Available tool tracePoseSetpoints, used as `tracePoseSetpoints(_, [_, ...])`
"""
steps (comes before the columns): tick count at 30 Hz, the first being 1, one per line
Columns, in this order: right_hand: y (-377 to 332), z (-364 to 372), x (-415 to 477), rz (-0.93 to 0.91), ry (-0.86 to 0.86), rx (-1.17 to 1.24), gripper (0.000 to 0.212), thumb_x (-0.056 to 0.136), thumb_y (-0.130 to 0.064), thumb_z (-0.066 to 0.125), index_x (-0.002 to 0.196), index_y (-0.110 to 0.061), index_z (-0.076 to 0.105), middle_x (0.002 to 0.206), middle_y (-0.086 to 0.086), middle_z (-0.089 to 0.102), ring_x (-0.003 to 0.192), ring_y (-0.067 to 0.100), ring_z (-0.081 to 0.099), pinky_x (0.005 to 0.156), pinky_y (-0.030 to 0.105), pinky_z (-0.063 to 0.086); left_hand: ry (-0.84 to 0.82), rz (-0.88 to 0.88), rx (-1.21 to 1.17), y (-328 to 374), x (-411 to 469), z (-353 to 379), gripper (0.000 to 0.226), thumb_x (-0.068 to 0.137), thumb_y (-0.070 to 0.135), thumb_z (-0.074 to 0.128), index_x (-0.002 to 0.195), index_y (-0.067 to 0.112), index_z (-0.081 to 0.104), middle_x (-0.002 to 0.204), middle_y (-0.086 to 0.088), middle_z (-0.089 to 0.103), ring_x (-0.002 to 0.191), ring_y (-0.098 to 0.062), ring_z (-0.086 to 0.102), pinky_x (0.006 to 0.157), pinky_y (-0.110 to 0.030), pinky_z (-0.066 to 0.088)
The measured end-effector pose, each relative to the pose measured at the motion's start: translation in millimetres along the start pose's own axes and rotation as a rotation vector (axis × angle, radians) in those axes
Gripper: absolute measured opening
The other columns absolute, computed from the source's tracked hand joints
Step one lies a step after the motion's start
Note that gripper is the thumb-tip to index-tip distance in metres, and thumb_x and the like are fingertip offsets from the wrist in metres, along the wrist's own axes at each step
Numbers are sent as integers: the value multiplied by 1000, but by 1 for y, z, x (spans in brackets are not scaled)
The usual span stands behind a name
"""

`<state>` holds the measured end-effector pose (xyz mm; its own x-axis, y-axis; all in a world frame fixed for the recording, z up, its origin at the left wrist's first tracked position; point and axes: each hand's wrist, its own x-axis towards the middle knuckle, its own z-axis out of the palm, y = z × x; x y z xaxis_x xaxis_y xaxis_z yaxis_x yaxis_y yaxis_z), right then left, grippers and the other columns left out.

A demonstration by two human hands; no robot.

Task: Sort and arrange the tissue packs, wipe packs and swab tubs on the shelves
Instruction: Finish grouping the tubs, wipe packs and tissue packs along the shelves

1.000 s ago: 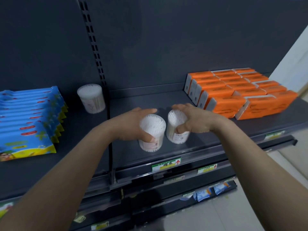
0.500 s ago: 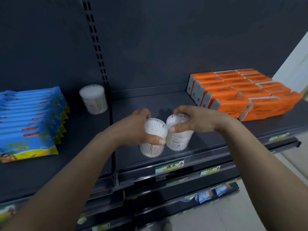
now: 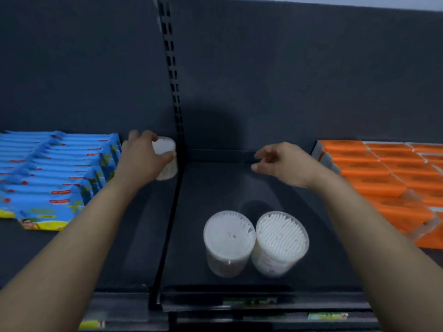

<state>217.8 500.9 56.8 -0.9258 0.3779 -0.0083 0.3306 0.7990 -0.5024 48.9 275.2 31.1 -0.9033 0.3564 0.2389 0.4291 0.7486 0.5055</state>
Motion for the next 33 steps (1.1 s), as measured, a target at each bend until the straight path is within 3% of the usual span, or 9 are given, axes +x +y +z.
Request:
tracePoseSetpoints(3, [-1,3,25,-52,-75,-1,38,84,-39,66,116,-20,62,95,-8,63,88,8,57,77,18,38,-86,-93,94,-1,18,3,73,76,42,71,134,8,41,135,-18,38,125,-38,36,102,-39,31])
tracePoseSetpoints(9, [-7,12,57,-147,-182,-33,41,85,-38,66,120,-17,61,104,-2,64,96,11,60,86,21,44,-216,-152,26,-14,41,10,77,75,22,72,142,15,35,144,-11,32,129,-30,38,104,-33,35])
tracePoseSetpoints(14, [-9,18,64,-173,-210,-31,42,84,-39,66,120,-18,61,108,-1,64,100,13,61,92,26,47,-261,-221,-19,-16,46,14,76,75,25,70,143,20,35,138,-6,19,129,-25,32,105,-33,36])
tracePoseSetpoints(16, [-10,17,62,-176,-208,-32,42,84,-38,66,121,-17,60,109,-1,64,100,14,61,93,27,47,-259,-211,-52,-12,47,13,69,76,22,69,138,17,39,141,-5,20,128,-24,34,98,-27,36])
tracePoseSetpoints(20, [-9,11,53,-169,-172,-22,40,85,-37,65,120,-18,61,108,-1,64,100,13,61,91,26,47,-280,-185,-49,-2,40,8,69,73,20,72,134,15,39,130,-9,40,102,-20,46,79,-28,38])
tracePoseSetpoints(23, [-7,5,43,-142,-142,-28,40,85,-38,65,120,-19,60,107,-3,63,100,13,60,89,25,46,-340,-172,-19,12,26,6,83,63,40,75,135,22,39,127,-8,38,97,-21,49,80,-29,44])
tracePoseSetpoints(27, [-1,-3,26,-78,-101,-46,40,86,-37,64,121,-19,60,105,-4,62,98,12,58,86,21,42,-451,-111,-36,49,1,6,78,50,65,70,111,20,54,111,-4,53,87,-19,60,69,-35,58])
tracePoseSetpoints(30, [2,-8,10,-39,-57,-62,41,86,-36,64,121,-17,60,110,-1,65,100,14,59,89,24,44,-549,-54,96,71,-16,15,78,54,71,69,107,17,52,107,-4,53,79,-17,59,54,-28,50])
tracePoseSetpoints(33, [3,-11,-8,1,-10,-63,41,85,-33,65,121,-14,61,110,3,67,104,17,60,92,26,45,-579,20,205,78,-31,25,95,54,77,65,123,15,45,119,-7,47,92,-19,53,64,-27,42])
